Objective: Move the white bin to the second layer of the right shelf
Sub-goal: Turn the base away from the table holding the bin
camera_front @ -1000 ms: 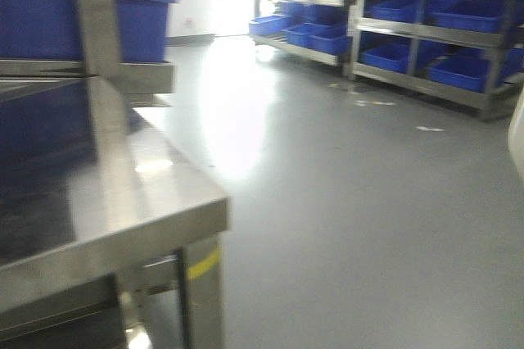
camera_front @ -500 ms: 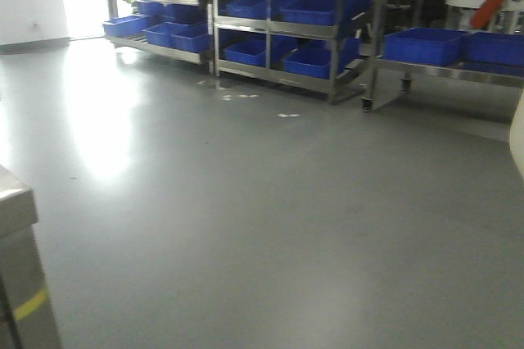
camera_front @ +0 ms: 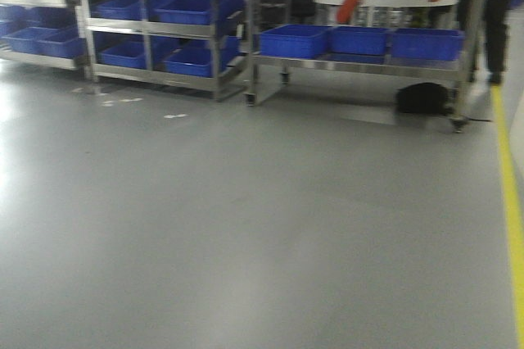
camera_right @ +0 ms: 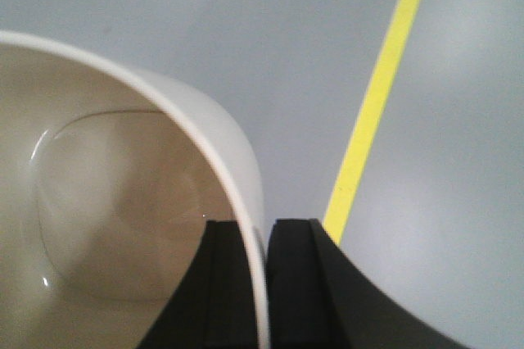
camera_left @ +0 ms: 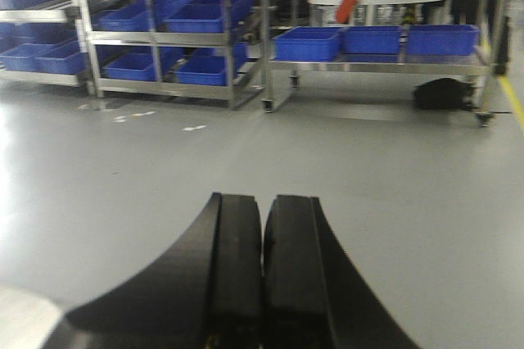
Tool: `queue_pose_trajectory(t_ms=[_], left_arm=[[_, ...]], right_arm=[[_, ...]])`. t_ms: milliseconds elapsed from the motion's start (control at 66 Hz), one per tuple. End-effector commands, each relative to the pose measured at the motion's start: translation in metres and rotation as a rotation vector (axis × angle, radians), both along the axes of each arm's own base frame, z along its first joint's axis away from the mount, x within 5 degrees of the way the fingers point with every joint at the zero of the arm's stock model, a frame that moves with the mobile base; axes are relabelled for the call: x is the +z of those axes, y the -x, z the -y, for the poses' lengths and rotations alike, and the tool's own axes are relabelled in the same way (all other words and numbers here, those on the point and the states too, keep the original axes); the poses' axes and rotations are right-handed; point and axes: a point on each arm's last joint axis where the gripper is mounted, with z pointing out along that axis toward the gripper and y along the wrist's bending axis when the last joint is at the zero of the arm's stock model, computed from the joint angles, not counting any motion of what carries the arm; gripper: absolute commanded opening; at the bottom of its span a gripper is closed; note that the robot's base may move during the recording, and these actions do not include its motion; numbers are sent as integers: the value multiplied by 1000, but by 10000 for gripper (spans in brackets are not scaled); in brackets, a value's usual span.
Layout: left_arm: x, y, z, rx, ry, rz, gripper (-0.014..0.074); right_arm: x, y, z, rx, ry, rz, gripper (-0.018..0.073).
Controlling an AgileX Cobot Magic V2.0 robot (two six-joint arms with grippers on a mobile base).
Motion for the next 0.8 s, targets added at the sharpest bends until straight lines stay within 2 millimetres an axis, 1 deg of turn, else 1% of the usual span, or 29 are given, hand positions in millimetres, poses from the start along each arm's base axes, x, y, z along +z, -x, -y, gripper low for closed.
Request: queue_pose_trajectory(t_ms=[0,788], left_arm=[[-4,0,0,1,17,59,85],[-4,0,0,1,17,59,85]], right_arm=[[15,-3,0,2,9,102,49],[15,-3,0,2,9,102,49]])
